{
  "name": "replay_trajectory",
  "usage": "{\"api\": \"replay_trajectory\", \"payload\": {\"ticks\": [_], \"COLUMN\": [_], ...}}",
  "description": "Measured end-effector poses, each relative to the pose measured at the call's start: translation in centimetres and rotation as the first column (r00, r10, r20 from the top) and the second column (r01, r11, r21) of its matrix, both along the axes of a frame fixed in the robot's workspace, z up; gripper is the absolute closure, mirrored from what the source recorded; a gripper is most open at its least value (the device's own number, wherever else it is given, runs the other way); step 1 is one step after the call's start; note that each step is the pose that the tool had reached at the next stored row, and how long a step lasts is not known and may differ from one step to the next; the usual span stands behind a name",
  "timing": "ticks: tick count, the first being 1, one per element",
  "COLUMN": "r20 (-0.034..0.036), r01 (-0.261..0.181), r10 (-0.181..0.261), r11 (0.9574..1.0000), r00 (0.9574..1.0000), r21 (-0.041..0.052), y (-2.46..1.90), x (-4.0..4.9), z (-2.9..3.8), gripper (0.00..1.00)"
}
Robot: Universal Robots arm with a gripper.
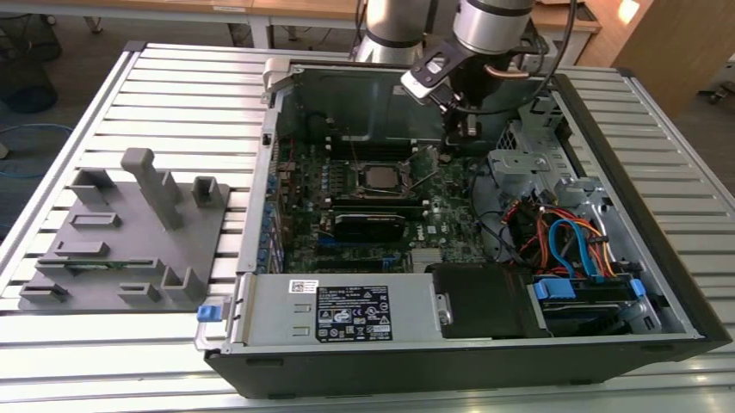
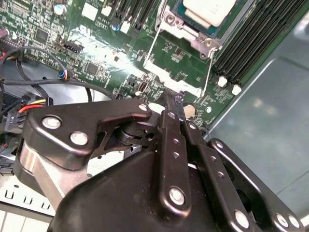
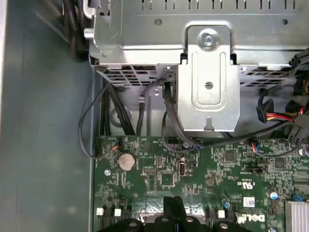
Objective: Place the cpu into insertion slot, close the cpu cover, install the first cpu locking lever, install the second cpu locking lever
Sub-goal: 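Close the cpu cover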
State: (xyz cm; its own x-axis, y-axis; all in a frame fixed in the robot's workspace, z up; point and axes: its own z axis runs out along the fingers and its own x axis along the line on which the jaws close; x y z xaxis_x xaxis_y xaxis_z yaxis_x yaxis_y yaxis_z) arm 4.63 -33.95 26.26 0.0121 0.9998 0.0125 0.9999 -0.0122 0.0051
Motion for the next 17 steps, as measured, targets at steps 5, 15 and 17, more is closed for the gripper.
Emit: {"api": "replay_trajectory", "payload": {"ticks": [5,15,17], "r20": [-0.0033,-0.0052,-0.0053], "r01": [0.0,0.0,0.0], "r10": [0.0,0.0,0.0], "r11": [1.0,1.0,1.0], "r00": [1.0,1.0,1.0], "r21": [0.0,0.0003,0.0001], "y": [0.0,0.0,0.0], "x": [0.67,0.57,0.47], "z": [-0.66,-2.0,-2.05], "gripper": [0.9,0.9,0.9]}}
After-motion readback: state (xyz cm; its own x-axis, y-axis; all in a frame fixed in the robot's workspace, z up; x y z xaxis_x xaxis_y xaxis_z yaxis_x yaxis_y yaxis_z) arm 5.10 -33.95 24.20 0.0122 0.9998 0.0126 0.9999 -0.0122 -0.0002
